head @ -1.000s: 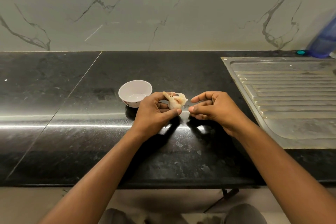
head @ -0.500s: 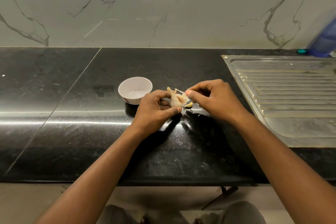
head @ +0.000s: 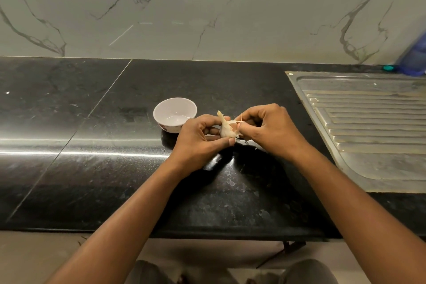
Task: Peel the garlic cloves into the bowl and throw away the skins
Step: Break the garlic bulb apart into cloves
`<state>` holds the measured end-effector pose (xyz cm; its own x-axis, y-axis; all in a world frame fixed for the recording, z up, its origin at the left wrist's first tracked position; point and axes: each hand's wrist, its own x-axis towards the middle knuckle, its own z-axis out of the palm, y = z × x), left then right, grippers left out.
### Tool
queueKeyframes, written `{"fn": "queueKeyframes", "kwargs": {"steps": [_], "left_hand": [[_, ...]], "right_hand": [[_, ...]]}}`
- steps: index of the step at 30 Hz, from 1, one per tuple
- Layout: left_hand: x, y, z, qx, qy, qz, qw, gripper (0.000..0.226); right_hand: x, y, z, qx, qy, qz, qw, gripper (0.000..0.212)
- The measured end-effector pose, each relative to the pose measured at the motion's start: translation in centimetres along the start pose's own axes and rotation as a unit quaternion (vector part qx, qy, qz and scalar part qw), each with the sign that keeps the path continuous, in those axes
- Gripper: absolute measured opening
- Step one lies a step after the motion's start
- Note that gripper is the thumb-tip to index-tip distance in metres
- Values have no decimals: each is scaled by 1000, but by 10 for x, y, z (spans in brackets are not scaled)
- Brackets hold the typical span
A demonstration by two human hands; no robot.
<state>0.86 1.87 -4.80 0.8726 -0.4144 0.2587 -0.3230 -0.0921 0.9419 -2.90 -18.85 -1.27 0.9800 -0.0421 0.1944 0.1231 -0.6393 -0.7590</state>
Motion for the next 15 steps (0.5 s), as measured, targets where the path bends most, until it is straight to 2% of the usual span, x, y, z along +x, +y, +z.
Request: {"fn": "queueKeyframes", "kwargs": {"steps": [3, 6, 8, 12, 15], "left_hand": [[1, -1, 0, -32, 9, -10, 999, 41], [1, -1, 0, -55, 9, -21, 998, 42], [0, -1, 0, -59, 6, -23, 998, 42], [1, -2, 0, -68, 8, -30, 997, 43], [1, -2, -1, -66, 3, -28, 997, 42]], "right_hand": [[-2, 3, -1, 106, -3, 47, 993, 7], [-8, 6, -8, 206, -37, 78, 975, 19], [-10, 10, -11, 212, -36, 89, 972, 22], [-10, 14, -14, 219, 5, 110, 969, 14], [-11, 10, -15, 217, -12, 103, 971, 19]]}}
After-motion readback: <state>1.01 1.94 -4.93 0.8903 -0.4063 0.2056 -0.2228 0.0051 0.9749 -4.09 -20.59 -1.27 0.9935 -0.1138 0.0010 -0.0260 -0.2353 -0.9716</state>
